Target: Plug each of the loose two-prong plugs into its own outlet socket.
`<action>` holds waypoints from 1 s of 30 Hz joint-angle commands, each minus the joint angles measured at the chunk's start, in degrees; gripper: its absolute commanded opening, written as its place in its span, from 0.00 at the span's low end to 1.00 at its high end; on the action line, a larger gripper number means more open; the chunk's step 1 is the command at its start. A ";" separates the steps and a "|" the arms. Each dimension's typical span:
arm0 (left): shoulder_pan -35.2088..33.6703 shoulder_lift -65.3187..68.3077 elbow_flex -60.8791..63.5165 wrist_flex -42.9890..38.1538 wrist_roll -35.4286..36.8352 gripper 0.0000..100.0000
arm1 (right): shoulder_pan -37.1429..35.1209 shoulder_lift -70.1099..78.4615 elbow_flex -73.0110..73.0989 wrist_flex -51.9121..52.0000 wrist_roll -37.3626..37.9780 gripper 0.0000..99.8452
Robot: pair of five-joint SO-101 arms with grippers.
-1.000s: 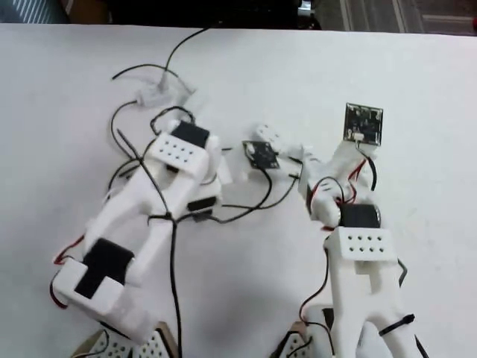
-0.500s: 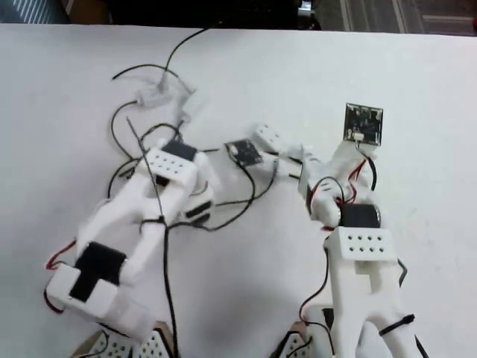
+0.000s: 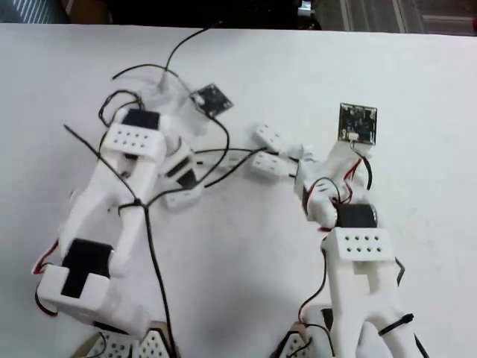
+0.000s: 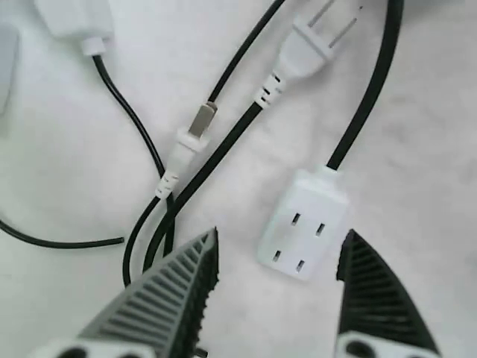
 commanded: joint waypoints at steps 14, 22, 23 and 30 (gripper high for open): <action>-0.75 -0.75 14.77 -13.45 -12.22 0.26 | -0.57 -1.27 -2.55 -0.84 -0.44 0.02; -0.40 -0.66 20.75 -21.01 -12.22 0.26 | -0.31 -1.27 -2.55 -0.84 -0.44 0.02; -0.31 -0.66 21.36 -21.01 -12.22 0.25 | -0.31 -1.27 -2.55 -0.84 -0.44 0.02; 4.09 -1.27 21.98 -13.10 -11.96 0.11 | -0.22 -1.54 -2.55 -0.84 -0.44 0.02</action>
